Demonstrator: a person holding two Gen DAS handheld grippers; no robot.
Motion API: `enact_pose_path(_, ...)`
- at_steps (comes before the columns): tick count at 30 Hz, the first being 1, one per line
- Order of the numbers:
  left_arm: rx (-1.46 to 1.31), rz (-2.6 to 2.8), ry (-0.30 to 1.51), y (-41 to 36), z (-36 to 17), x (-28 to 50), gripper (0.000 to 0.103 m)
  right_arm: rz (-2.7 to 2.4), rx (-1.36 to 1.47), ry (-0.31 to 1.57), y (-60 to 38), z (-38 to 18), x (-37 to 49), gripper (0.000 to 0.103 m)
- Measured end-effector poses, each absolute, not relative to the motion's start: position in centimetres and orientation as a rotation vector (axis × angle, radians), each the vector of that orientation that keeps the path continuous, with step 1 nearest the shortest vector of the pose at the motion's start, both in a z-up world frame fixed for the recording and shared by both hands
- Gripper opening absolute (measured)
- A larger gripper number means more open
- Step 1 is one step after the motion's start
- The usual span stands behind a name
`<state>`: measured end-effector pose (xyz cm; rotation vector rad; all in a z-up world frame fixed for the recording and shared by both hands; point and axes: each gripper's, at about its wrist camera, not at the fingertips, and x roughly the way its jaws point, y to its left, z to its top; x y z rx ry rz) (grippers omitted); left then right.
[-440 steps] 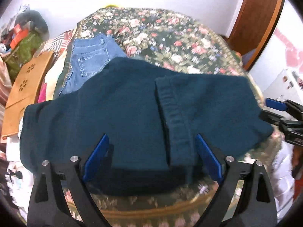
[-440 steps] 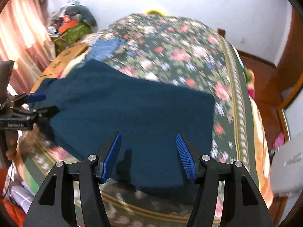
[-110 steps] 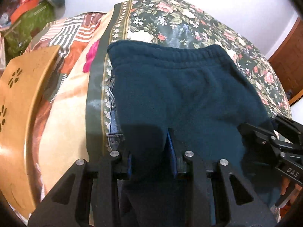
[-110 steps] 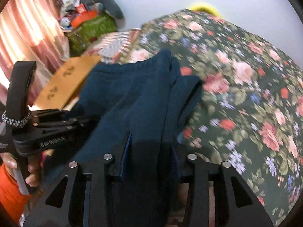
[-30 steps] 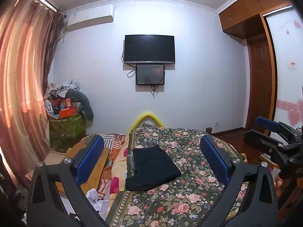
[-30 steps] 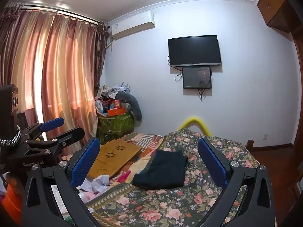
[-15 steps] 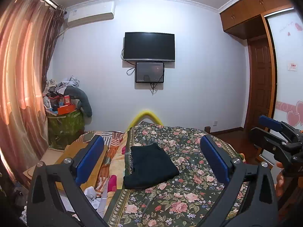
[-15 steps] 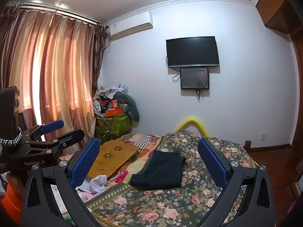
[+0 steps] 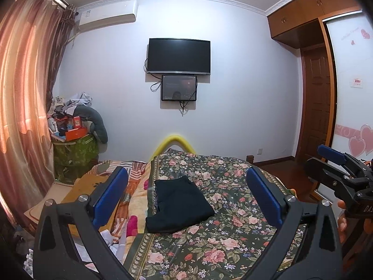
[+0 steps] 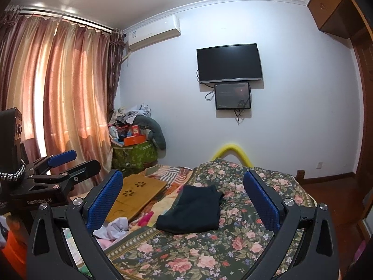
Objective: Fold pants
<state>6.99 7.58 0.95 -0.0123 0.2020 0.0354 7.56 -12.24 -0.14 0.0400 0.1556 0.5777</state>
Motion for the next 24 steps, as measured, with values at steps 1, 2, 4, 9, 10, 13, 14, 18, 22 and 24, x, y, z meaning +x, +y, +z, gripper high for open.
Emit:
enact_pose_path(1, -0.013, 0.035, 0.203, 7.6, 0.9, 7.1, 0.103, 0.575, 0.041, 0.156, -12.3, -0.1, 7.6, 0.103)
enact_pose_path(2, -0.015, 0.036, 0.204, 7.6, 0.9, 7.1, 0.103, 0.574, 0.043, 0.156, -12.3, -0.1, 7.6, 0.103)
enact_pose_path(4, -0.020, 0.035, 0.207, 7.8, 0.9, 7.3, 0.103, 0.573, 0.047, 0.155, -12.4, -0.1, 7.6, 0.103)
enact_pose_path(9, -0.032, 0.025, 0.222, 7.9, 0.9, 7.6, 0.103, 0.568, 0.051, 0.155, -12.6, -0.2, 7.6, 0.103)
enact_pose_path(10, -0.033, 0.029, 0.224, 7.9, 0.9, 7.7, 0.103, 0.567, 0.053, 0.156, -12.7, -0.2, 7.7, 0.103)
enact_pose_path(13, -0.035, 0.021, 0.235, 7.8, 0.8, 8.0, 0.103, 0.566, 0.059, 0.158, -12.8, -0.2, 7.9, 0.103)
enact_pose_path(14, -0.034, 0.012, 0.242, 7.7, 0.7, 8.1, 0.103, 0.566, 0.060, 0.160, -12.9, -0.2, 8.0, 0.103)
enact_pose_path(18, -0.037, -0.006, 0.258, 7.6, 0.4, 8.4, 0.103, 0.565, 0.061, 0.166, -12.8, -0.3, 8.1, 0.103)
enact_pose_path(22, -0.036, -0.002, 0.255, 7.5, 0.3, 8.4, 0.103, 0.564, 0.059, 0.169, -12.6, -0.3, 8.2, 0.103)
enact_pose_path(24, -0.037, -0.003, 0.256, 7.5, 0.2, 8.5, 0.103, 0.563, 0.057, 0.171, -12.6, -0.3, 8.2, 0.103)
